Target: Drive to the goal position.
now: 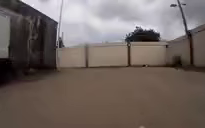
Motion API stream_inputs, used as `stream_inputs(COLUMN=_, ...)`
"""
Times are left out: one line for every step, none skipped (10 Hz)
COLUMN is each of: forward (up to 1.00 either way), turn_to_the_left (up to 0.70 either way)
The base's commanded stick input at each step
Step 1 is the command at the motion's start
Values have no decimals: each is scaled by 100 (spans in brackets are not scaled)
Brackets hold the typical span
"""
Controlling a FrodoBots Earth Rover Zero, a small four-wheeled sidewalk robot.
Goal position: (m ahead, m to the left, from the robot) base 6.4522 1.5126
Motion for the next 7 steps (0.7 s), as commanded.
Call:
stream_inputs(forward=100, turn_to_the_left=0)
stream_inputs(forward=100, turn_to_the_left=0)
stream_inputs(forward=100, turn_to_the_left=0)
stream_inputs(forward=100, turn_to_the_left=0)
stream_inputs(forward=100, turn_to_the_left=0)
stream_inputs(forward=100, turn_to_the_left=0)
stream_inputs(forward=100, turn_to_the_left=0)
